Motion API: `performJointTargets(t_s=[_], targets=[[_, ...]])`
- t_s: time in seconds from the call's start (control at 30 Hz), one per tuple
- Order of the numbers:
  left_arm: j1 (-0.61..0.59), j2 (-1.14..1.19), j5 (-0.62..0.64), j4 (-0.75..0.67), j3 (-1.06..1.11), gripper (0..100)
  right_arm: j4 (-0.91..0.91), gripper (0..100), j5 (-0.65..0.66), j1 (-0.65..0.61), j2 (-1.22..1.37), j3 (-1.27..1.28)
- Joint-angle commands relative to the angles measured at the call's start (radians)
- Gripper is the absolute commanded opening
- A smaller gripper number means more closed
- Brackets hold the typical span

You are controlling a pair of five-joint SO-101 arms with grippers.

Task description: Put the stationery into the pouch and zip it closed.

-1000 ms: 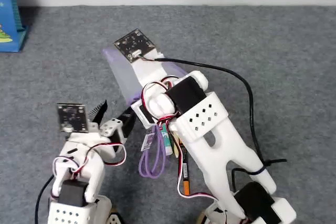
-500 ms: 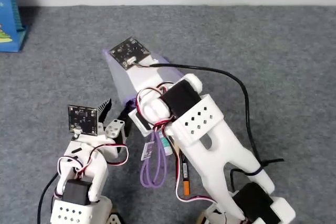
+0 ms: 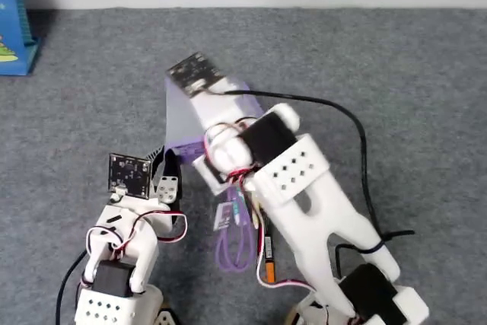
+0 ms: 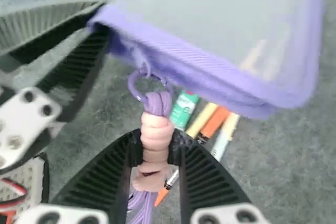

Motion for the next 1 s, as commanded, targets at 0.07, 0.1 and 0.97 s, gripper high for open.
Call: performJointTargets(t_s=[0.07,0.1,0.97], targets=[[-0.009,-0.008,-0.011,0.121,-0.077,1,0.016,0.8,0.032,0.137,-0.15,-0.048],[-0.009,-0.008,-0.011,0.155,-0.097,1,0.022,0.8,0.052,0.157,-0.163,-0.048],[-0.175,-0.008,-0.008,0.361,-0.297,1,0.096,27.4,0.084,0.354,-0.202,-0.048]])
